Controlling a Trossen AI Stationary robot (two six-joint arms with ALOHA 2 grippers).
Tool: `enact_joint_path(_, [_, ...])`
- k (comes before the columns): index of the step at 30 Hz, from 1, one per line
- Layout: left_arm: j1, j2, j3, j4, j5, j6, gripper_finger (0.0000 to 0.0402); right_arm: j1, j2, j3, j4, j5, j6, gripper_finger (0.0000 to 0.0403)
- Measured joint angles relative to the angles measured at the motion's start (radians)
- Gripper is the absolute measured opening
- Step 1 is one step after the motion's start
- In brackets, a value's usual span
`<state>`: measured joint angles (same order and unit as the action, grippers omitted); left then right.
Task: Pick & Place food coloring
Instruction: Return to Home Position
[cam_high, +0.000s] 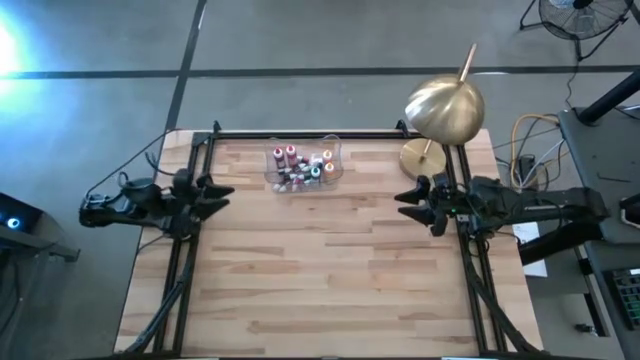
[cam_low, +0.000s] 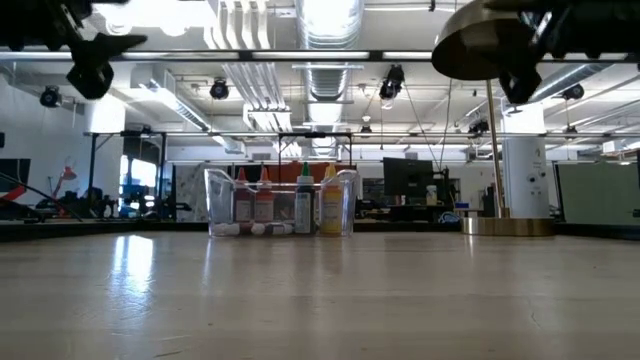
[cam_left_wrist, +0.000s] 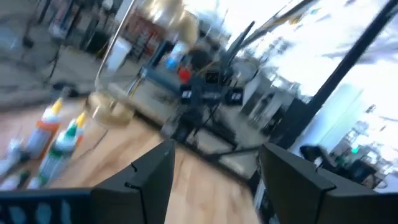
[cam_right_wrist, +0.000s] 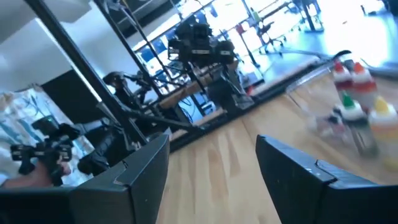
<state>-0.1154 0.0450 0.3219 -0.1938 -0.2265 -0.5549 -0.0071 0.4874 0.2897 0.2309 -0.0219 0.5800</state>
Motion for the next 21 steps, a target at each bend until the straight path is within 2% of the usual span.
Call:
enact_joint_path(6, [0.0, 0.053, -0.016, 0.007, -0.004, 0.002, 0.0206, 0.0, -0.056, -0.139, -0.01, -0.001, 0.01, 0.0233])
enact_joint_path(13, [0.0, 0.078, -0.084, -0.006, 0.0, 0.002, 0.0206, 0.0, -0.052, -0.277, -0.014, -0.002, 0.011, 0.0239])
enact_joint_path(17, [0.0, 0.04, -0.181, 0.003, 0.0, 0.002, 0.0206, 0.018, -0.097, -0.281, -0.223, -0.006, 0.007, 0.024])
enact_joint_path(19, [0.003, 0.009, -0.244, 0.012, 0.001, 0.001, 0.0206, 0.022, -0.113, -0.279, -0.217, 0.003, 0.001, 0.0238])
enact_joint_path(21, [0.004, 0.003, -0.246, 0.044, 0.016, 0.011, 0.0206, 0.022, -0.145, -0.28, -0.205, 0.004, 0.001, 0.0236])
